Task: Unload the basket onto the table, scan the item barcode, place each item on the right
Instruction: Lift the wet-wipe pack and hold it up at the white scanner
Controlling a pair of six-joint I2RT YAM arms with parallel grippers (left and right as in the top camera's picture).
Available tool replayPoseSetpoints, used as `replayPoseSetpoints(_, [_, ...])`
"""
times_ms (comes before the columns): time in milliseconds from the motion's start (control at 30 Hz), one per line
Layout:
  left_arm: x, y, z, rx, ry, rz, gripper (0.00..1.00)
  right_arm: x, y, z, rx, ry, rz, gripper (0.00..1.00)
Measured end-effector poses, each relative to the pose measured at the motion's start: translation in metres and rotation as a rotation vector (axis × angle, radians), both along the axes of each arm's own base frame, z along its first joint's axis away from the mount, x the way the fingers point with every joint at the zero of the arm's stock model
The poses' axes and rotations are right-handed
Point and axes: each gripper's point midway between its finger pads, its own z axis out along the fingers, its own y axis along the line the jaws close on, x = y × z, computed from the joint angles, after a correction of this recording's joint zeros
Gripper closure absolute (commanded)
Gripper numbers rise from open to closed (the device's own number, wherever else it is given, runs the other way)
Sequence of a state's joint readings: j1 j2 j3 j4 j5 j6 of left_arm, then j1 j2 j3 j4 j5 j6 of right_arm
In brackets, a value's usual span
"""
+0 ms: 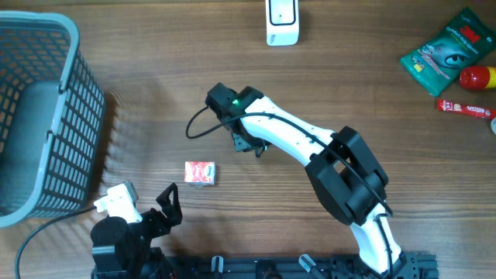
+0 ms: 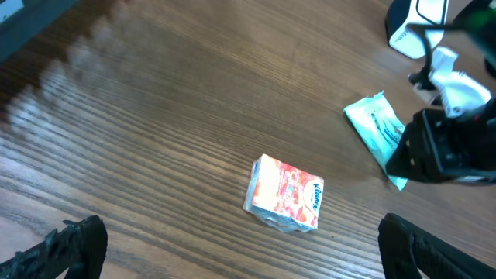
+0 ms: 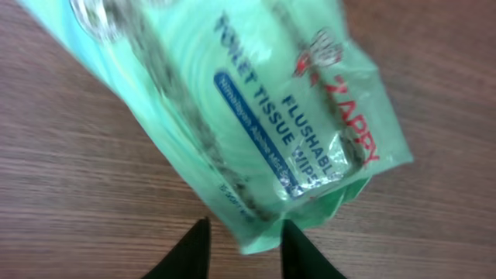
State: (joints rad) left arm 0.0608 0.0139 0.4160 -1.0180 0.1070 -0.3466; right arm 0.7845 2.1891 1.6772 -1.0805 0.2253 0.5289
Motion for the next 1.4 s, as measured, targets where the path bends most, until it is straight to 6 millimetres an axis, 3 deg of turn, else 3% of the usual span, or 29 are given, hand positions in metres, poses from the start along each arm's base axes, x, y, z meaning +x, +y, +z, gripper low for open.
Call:
replayPoseSetpoints(233, [0.0, 0.0, 0.0, 0.0, 0.0, 0.0, 0.0, 0.036, 0.023, 0.017, 0.055, -0.15, 0.139, 0.43])
replayPoseSetpoints(500, [0.0, 0.0, 0.0, 0.0, 0.0, 0.0, 0.0, 0.033, 0.0, -0.008, -0.071, -0.145, 0.28, 0.42])
replayPoseSetpoints(667, [0.0, 0.0, 0.0, 0.0, 0.0, 0.0, 0.0, 0.036, -0.005, -0.013, -0.102, -0.18, 0.32, 0.65])
replayPoseSetpoints(767, [0.0, 0.0, 0.0, 0.0, 0.0, 0.0, 0.0, 0.037, -0.007, -0.012, -0.111, -0.204, 0.327, 0.95])
replayPoseSetpoints(967, [0.0, 0.0, 0.0, 0.0, 0.0, 0.0, 0.0, 0.026, -0.009, -0.008, -0.066, -0.137, 0.295, 0.96])
replayPoseSetpoints(1067, [0.0, 0.0, 0.0, 0.0, 0.0, 0.0, 0.0, 0.008, -0.002, -0.001, 0.069, 0.022, 0.272, 0.96])
replayPoseSetpoints(1200, [0.0, 0.0, 0.0, 0.0, 0.0, 0.0, 0.0, -0.017, 0.031, 0.025, 0.448, 0.272, 0.294, 0.96])
replayPoseSetpoints(1267, [0.0, 0.0, 0.0, 0.0, 0.0, 0.0, 0.0, -0.017, 0.044, 0.048, 0.69, 0.355, 0.304, 0.96])
replayPoseSetpoints(1400, [0.0, 0.0, 0.0, 0.0, 0.0, 0.0, 0.0, -0.007, 0.043, 0.085, 1.021, 0.411, 0.308, 0.96])
